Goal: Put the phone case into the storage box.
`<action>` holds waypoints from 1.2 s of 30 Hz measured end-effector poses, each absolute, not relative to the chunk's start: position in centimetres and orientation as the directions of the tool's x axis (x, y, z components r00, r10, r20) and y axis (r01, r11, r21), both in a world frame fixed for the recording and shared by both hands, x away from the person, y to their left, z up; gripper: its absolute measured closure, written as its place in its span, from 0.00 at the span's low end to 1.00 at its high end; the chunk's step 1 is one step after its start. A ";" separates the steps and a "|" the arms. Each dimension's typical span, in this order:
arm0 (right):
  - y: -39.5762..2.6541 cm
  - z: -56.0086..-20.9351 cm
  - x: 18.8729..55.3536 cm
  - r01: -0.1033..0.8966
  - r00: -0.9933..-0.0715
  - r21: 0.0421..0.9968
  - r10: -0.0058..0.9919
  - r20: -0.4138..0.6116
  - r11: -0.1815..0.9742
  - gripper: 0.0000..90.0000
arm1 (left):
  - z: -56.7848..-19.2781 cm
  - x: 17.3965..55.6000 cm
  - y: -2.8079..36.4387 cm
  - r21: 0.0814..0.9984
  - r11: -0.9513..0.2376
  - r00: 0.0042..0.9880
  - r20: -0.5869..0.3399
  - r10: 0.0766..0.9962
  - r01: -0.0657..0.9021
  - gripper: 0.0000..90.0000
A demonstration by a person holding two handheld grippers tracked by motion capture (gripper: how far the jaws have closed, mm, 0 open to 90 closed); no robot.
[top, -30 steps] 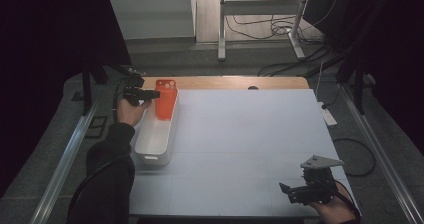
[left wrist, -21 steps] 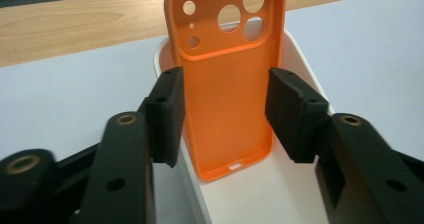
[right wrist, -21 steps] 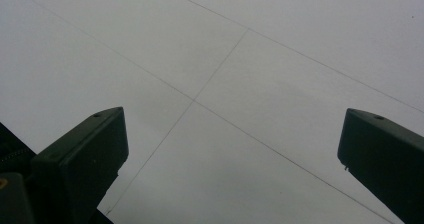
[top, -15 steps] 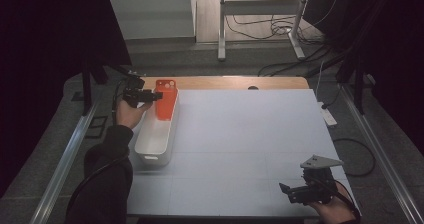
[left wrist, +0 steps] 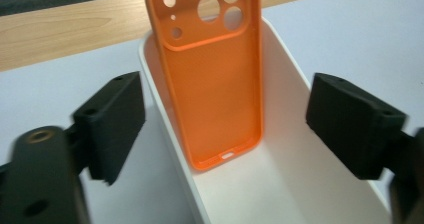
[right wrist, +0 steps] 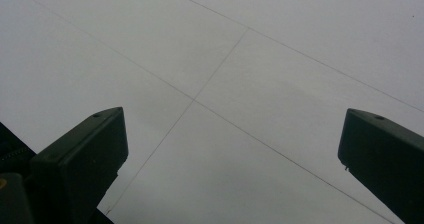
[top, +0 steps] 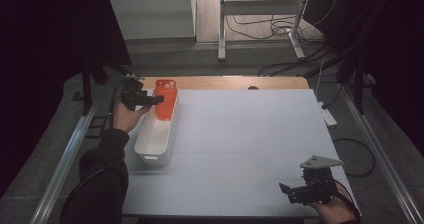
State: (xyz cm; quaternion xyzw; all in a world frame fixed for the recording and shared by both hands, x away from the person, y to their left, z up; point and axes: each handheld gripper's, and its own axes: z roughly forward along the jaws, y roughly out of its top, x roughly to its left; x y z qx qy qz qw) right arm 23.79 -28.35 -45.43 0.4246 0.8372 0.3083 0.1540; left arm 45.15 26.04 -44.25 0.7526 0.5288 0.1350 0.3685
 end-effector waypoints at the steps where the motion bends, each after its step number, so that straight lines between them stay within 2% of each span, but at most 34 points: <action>1: -28.3 -45.4 23.8 0.616 -0.592 0.647 0.806 0.004 0.449 0.00 | -44.3 45.1 26.0 0.699 -0.176 0.410 -0.181 0.894 0.693 0.15; 6: -28.3 -45.4 23.8 0.616 -0.592 0.647 0.806 0.004 0.449 0.00 | -44.3 44.4 26.0 0.706 -0.202 0.442 -0.173 0.880 0.678 0.08; 11: -28.4 -45.4 23.8 0.619 -0.587 0.647 0.809 0.005 0.445 0.00 | -44.3 43.9 26.1 0.702 -0.222 0.456 -0.163 0.875 0.676 0.05; 21: -28.4 -45.4 23.7 0.619 -0.582 0.650 0.813 0.002 0.441 0.00 | -44.2 42.6 25.8 0.700 -0.272 0.492 -0.130 0.861 0.660 0.03; 36: -28.4 -45.3 23.6 0.610 -0.584 0.659 0.812 -0.003 0.441 0.00 | -43.8 40.4 24.6 0.724 -0.287 0.545 -0.145 0.826 0.627 0.02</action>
